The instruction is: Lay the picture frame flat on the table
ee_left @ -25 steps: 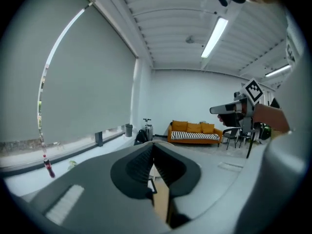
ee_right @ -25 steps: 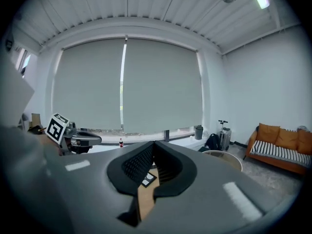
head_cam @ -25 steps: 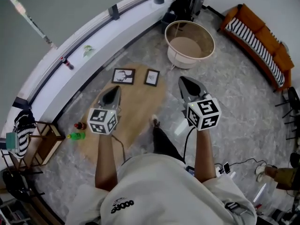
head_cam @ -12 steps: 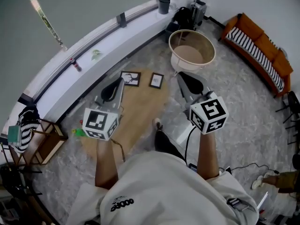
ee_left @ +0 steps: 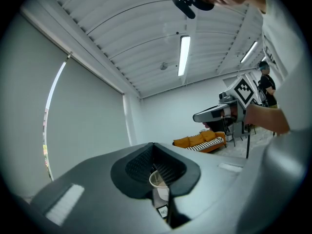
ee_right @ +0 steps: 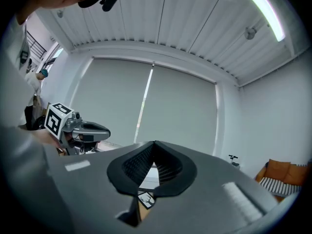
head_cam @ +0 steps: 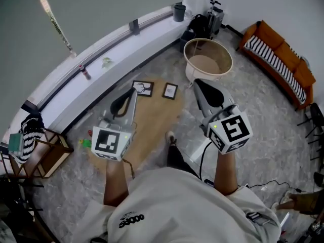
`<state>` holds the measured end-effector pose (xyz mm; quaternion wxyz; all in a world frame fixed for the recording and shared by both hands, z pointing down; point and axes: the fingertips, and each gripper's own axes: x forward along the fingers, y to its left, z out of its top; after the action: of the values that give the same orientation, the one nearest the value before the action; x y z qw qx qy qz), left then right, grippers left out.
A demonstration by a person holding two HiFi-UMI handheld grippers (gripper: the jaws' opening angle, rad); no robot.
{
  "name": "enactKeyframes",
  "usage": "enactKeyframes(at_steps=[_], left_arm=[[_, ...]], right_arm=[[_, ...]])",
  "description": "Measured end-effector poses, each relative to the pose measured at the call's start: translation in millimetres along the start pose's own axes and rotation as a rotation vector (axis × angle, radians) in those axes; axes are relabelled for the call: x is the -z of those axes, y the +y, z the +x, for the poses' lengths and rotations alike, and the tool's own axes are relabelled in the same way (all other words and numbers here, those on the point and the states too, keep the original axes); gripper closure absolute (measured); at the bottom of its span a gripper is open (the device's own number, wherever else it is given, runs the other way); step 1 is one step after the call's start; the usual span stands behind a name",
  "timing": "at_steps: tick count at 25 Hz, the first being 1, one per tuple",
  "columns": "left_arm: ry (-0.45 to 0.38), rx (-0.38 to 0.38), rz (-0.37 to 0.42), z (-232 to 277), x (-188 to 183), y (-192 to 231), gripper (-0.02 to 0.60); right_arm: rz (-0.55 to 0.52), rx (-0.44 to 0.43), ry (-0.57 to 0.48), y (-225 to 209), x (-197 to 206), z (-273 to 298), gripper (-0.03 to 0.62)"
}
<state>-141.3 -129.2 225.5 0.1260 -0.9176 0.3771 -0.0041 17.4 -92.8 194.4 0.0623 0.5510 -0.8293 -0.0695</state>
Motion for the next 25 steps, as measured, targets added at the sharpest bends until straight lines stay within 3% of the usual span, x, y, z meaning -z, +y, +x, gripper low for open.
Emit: enactKeyframes(at_steps=[6, 25], left_arm=[[0.006, 0.003, 0.006, -3, 1, -3, 0.572], [0.015, 0.026, -0.038, 3, 17, -1, 0.571]], right_arm=[[-0.021, -0.023, 0.064, 10, 15, 5, 0.592], [-0.024, -0.035, 0.098, 15, 25, 22, 0.592]])
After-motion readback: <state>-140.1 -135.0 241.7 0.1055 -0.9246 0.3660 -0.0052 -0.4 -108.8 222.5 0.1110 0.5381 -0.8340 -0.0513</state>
